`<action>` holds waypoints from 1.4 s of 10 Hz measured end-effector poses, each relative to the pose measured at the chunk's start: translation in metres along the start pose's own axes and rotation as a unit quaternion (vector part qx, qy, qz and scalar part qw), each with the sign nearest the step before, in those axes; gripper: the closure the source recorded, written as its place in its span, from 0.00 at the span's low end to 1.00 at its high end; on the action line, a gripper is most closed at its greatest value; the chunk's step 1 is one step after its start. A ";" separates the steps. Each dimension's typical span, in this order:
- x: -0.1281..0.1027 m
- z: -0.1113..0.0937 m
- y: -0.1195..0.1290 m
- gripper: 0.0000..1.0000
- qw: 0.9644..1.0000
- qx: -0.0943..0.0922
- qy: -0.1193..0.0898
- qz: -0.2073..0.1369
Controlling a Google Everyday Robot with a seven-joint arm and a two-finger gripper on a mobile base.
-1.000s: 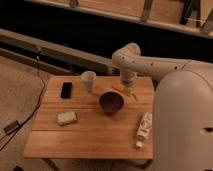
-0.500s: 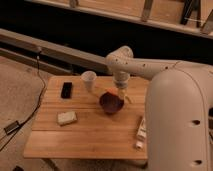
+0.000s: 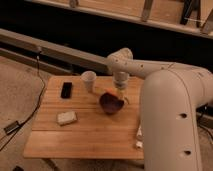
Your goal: Place the pepper in the ceramic bowl
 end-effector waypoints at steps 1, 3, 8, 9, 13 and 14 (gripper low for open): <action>-0.001 0.002 0.001 1.00 1.000 -0.002 0.001 -0.003; -0.003 0.008 0.007 1.00 1.000 -0.008 0.007 -0.012; -0.003 0.025 0.021 0.73 0.999 -0.021 0.024 -0.019; -0.004 0.027 0.022 0.63 0.999 -0.022 0.025 -0.018; -0.005 0.028 0.022 0.33 0.999 -0.022 0.026 -0.015; -0.004 0.028 0.022 0.32 0.999 -0.021 0.027 -0.014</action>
